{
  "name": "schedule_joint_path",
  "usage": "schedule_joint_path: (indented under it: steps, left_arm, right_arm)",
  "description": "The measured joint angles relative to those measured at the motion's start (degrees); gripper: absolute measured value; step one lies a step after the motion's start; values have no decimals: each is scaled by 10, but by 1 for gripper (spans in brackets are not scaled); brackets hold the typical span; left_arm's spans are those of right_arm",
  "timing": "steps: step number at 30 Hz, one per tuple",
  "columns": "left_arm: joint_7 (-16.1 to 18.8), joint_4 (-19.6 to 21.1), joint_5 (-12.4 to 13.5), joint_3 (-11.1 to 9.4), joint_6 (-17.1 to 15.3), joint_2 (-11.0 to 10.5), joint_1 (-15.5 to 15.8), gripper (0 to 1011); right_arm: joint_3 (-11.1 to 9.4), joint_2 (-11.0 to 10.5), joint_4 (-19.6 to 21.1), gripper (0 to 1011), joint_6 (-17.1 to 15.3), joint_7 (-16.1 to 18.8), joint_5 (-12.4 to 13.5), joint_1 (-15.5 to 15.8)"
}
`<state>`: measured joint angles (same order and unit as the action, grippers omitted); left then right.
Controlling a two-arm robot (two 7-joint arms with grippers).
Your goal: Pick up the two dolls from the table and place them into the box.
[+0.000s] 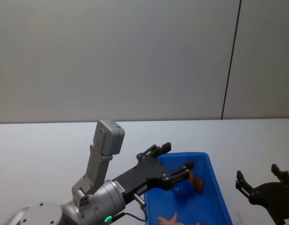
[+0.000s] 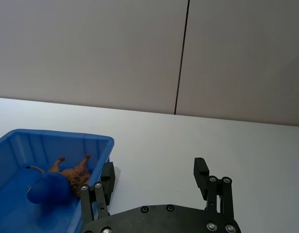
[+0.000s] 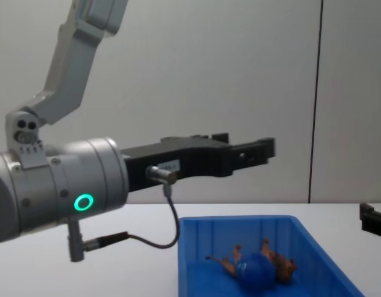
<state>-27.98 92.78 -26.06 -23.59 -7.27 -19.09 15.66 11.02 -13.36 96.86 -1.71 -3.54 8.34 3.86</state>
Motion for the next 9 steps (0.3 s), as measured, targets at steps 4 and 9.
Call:
schedule_joint_path:
  steps: [4,9]
  left_arm:
    - [-15,-4,-6,-3,7,5,4,895]
    - [-30,-8,-12,-5,14,10,7,1001]
  right_arm:
    - [0,0,0,1001,0,0,0,0]
    - [0,0,0,1001,0,0,0,0]
